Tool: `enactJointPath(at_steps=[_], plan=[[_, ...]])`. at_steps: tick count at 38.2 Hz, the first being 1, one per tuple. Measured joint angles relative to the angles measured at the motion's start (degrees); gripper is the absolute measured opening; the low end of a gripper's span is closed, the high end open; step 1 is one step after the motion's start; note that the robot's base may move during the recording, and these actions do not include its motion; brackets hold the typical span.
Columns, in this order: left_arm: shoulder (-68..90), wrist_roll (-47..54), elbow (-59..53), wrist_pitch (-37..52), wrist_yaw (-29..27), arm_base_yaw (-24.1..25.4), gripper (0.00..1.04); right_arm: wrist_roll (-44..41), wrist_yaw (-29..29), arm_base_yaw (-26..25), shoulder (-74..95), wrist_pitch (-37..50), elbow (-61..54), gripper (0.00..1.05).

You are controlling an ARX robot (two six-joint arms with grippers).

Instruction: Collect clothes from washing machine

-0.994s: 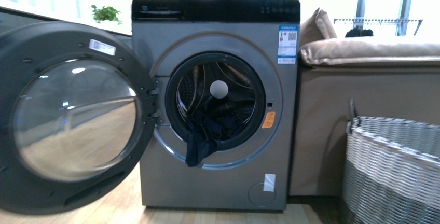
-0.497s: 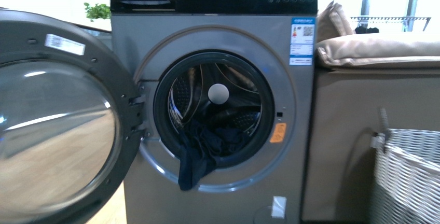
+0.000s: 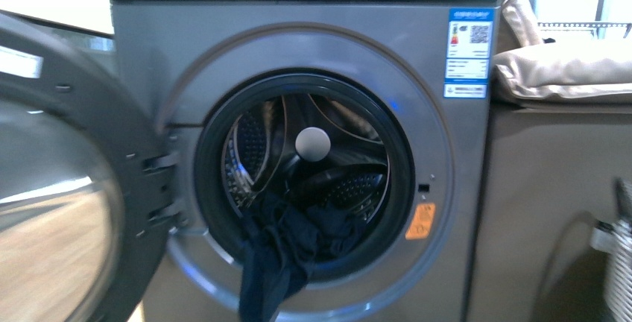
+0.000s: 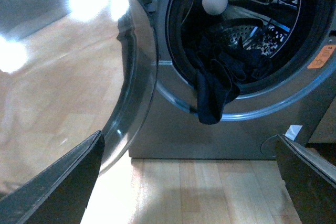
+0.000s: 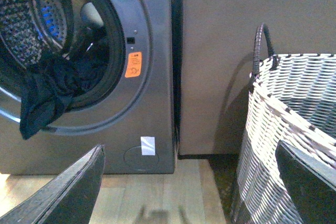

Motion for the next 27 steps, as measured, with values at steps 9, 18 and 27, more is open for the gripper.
enactJointPath(at_steps=[9, 18, 27], plan=[[0.04, 0.02, 0.0, 0.0, -0.04, 0.0, 0.98, 0.02, 0.04, 0.0, 0.0, -0.02, 0.0, 0.97], [0.11, 0.0, 0.0, -0.02, 0.02, 0.0, 0.98, 0.02, 0.0, 0.0, 0.0, 0.0, 0.0, 0.97], [0.09, 0.02, 0.0, -0.02, -0.02, 0.0, 0.98, 0.02, 0.02, 0.0, 0.0, 0.02, 0.0, 0.97]])
